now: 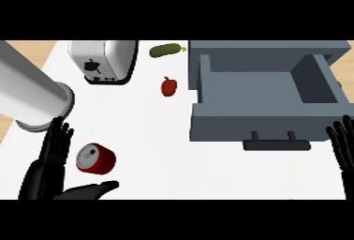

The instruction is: Pick up the can, place it into the drawer and close the drawer

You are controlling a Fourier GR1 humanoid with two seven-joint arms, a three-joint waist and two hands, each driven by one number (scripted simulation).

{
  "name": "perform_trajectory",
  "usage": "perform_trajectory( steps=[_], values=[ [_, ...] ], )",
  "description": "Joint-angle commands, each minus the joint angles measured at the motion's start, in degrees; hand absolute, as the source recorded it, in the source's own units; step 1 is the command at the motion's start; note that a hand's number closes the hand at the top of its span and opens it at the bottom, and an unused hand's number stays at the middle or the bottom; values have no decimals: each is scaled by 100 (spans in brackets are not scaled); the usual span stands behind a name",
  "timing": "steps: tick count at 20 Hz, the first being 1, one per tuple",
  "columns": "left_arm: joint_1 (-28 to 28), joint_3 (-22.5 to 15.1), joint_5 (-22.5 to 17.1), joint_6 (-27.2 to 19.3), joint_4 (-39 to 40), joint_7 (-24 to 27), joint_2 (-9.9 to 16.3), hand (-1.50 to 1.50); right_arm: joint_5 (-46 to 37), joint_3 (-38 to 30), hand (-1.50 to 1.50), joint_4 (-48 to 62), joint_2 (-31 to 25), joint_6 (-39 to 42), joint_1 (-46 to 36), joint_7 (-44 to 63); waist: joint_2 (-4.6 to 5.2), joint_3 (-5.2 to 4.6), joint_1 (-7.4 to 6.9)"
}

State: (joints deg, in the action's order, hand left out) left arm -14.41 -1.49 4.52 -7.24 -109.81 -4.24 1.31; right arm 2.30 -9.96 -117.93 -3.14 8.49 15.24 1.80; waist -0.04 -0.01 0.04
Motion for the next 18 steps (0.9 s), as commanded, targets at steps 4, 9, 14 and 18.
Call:
perform_trajectory(
  steps=[4, 9, 14, 18],
  values=[
    [28, 318, -115, 74, 480, 414, 122, -150, -179, 28, -150, 234, 124, 70, -49, -261, 0, 1, -4],
    [-190, 27, 61, -147, 1036, 1064, -123, -150, 232, -415, -150, 70, -120, 275, -50, -59, 0, 1, 3],
    [-99, 597, -311, 273, 1834, 1664, 51, -150, 78, -309, -150, 313, -27, 354, -40, -333, 1, 0, 6],
    [133, 821, -354, 397, 2049, 1644, 252, -150, 66, -409, -150, 342, -57, 311, -211, -273, 1, 1, 6]
  ],
)
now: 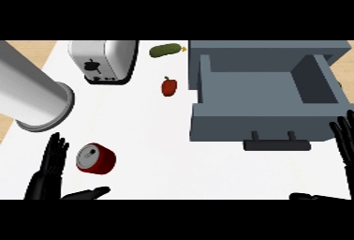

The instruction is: Pick up the can, place it into the drawer and close the drawer

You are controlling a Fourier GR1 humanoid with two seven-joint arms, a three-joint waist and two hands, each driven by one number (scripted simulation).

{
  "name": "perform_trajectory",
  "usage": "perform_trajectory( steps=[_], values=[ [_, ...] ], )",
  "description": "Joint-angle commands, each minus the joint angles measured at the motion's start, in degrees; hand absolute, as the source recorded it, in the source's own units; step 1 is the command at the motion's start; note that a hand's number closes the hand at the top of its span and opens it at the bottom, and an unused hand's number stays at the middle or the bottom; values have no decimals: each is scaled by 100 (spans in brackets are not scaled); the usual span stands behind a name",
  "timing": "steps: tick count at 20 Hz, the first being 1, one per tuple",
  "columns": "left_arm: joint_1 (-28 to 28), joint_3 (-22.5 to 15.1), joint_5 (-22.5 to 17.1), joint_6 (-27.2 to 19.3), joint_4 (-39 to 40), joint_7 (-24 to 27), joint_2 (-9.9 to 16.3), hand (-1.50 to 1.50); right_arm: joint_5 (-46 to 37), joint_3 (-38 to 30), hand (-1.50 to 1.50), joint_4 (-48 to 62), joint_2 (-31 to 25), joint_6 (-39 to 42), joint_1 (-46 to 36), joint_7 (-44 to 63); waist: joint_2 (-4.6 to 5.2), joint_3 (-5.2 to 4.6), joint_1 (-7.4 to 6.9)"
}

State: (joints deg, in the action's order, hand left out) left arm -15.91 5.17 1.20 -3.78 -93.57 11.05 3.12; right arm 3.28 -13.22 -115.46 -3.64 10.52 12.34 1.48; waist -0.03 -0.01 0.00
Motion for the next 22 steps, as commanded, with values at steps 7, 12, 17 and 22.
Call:
perform_trajectory(
  steps=[7, 12, 17, 22],
  values=[
    [190, 279, -124, 240, 1065, 716, 34, -150, 49, -127, -150, -293, 86, 122, 244, 41, -1, 1, 11],
    [479, 362, -143, 178, 1498, 793, 0, -150, -335, 185, -150, -110, 221, -73, -6, 22, 1, 1, 4],
    [582, 515, -192, 201, 2154, 1154, -9, -150, -460, 270, -150, -70, 221, -203, -316, 232, 3, 0, 0],
    [1024, 628, -240, 207, 2544, 1306, 108, -150, -172, 197, -150, -584, 288, -86, 162, 341, 1, 0, 18]
  ],
)
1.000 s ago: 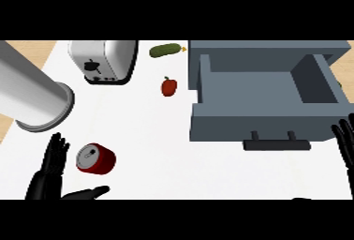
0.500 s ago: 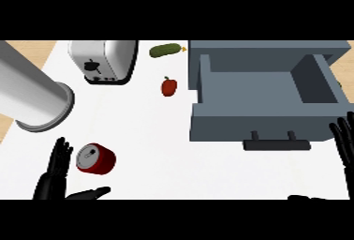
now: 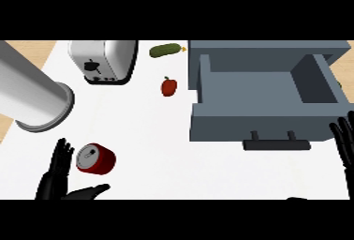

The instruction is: Pick up the can, place it into the drawer and close the drawer

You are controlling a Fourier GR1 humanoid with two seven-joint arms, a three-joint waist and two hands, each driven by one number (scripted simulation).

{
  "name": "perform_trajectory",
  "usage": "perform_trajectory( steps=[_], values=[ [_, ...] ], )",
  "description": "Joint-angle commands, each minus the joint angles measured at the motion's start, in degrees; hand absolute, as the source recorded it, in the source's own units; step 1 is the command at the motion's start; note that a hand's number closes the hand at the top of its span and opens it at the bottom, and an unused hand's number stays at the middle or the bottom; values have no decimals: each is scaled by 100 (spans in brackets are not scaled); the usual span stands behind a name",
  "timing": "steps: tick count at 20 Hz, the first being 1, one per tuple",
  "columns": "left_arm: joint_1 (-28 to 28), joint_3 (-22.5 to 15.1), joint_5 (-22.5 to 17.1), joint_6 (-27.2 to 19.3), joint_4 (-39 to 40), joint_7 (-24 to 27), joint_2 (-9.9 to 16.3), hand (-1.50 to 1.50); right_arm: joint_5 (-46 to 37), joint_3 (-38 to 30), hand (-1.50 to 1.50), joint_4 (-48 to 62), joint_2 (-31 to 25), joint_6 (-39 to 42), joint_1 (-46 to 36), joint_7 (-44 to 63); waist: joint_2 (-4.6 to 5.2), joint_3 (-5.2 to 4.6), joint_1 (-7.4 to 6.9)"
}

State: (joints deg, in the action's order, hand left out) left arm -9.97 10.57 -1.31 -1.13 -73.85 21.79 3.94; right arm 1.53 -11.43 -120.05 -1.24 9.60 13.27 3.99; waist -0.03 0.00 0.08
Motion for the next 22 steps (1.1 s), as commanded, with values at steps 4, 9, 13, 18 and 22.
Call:
perform_trajectory(
  steps=[4, 9, 13, 18, 22],
  values=[
    [44, 44, -65, 139, 239, 80, 131, -150, 198, -240, -150, -239, -119, 70, -65, 280, -1, 1, -3],
    [939, 282, -116, 23, 1170, 216, 284, -150, 538, -500, -150, -348, -241, 210, -51, 468, 2, -1, 16],
    [1049, 84, 81, -302, 1458, 456, 7, -150, 496, -454, -150, -378, -56, 411, 316, 91, 1, -1, 21],
    [1047, -39, -8, -227, 1275, 132, 36, -150, 14, -98, -150, 75, 96, 263, 66, -50, 1, 1, 4],
    [1087, -153, 46, -380, 1431, 559, -159, -150, 419, -450, -150, 8, -139, 380, -85, 213, 1, 0, 4]
  ],
)
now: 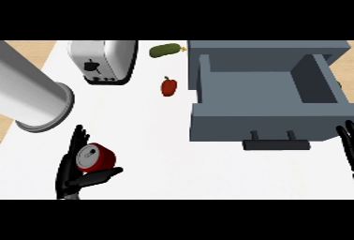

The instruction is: Pick up the can, place it into the drawer and close the drawer

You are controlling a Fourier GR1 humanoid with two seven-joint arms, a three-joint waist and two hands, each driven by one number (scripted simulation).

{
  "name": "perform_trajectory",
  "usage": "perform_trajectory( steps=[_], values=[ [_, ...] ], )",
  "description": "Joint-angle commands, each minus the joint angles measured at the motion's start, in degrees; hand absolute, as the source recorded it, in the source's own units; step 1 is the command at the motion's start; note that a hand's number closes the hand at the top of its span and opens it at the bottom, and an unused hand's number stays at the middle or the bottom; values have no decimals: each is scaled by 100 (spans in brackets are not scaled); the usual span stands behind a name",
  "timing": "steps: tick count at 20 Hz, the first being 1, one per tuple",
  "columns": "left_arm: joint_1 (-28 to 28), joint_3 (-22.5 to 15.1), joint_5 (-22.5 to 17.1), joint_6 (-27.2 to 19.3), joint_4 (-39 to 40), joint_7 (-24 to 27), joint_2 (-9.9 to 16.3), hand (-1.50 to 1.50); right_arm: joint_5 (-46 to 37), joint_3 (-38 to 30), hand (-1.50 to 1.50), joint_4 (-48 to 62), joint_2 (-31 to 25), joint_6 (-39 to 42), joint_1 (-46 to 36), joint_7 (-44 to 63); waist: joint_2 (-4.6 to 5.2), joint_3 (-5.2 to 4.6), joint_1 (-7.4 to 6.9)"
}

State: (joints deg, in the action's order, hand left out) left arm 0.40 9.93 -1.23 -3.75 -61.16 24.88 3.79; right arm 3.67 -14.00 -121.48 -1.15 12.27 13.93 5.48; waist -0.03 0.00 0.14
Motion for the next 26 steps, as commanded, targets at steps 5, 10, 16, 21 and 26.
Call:
perform_trajectory(
  steps=[5, 10, 16, 21, 26],
  values=[
    [675, -97, 0, -76, 368, -190, -10, -150, 71, 60, -150, -312, 111, -5, 225, 54, 2, 0, 15],
    [626, -191, -119, 106, 319, 116, -132, 150, -9, -34, -150, 89, 12, 47, -20, -113, 2, 0, 4],
    [262, -345, -444, 451, -684, -629, -74, 150, 111, -39, -150, -358, 6, -60, -12, 276, -5, 1, -13],
    [583, -233, -410, 242, -342, -268, -48, 150, 137, 18, -150, -458, 107, -149, 29, 294, -1, 0, -4],
    [1761, 185, -615, 255, 654, -345, 255, 150, 203, -203, -150, -258, 40, 175, 160, -7, 7, -2, 27]
  ],
)
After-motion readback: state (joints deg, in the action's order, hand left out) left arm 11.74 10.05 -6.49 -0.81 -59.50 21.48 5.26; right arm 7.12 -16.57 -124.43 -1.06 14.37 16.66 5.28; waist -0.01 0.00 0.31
